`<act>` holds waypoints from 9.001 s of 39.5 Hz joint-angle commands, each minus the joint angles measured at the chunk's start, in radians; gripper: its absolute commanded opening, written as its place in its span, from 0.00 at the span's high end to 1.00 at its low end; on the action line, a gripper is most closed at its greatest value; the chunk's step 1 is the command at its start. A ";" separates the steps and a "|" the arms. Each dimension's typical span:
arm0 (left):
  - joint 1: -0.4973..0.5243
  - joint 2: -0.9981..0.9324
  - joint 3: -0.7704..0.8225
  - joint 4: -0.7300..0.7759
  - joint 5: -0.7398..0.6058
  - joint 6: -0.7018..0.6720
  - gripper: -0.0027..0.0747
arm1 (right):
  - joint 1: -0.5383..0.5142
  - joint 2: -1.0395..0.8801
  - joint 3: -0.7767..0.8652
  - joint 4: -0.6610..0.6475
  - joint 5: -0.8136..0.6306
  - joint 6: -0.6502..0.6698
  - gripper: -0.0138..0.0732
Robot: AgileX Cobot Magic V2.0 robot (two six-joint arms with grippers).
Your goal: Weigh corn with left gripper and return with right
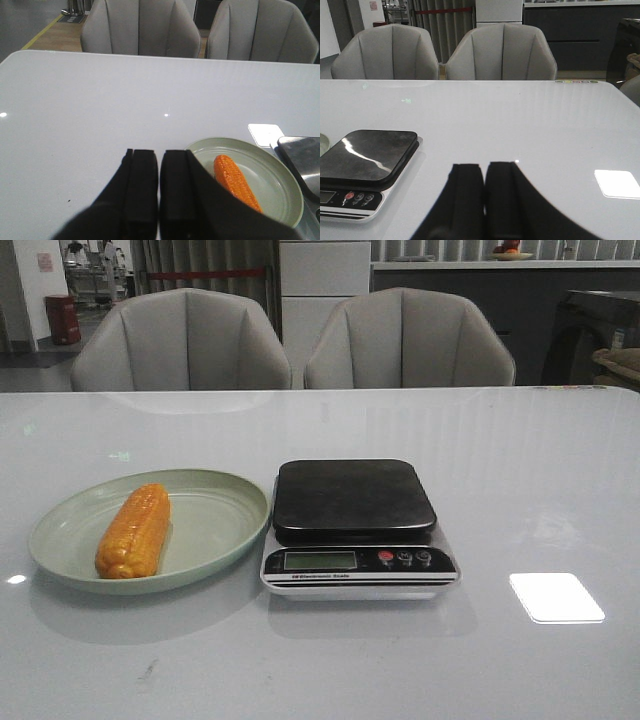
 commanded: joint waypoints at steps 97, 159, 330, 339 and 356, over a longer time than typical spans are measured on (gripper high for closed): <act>-0.402 1.389 -0.953 -0.256 0.310 -0.001 0.82 | -0.005 -0.020 0.011 -0.011 -0.085 -0.008 0.67; -0.558 0.998 -0.776 -0.193 0.177 -0.001 0.30 | -0.005 -0.020 0.011 -0.011 -0.085 -0.008 0.67; -0.558 -0.330 -0.038 0.065 0.192 -0.001 0.82 | 0.490 1.980 -1.685 -0.034 0.909 0.691 0.21; -0.558 -0.330 -0.038 0.065 0.192 -0.001 0.82 | 0.499 2.000 -1.689 0.014 0.881 0.686 0.60; -0.558 -0.330 -0.038 0.065 0.192 -0.001 0.82 | 0.645 2.017 -1.780 0.016 0.717 0.641 0.68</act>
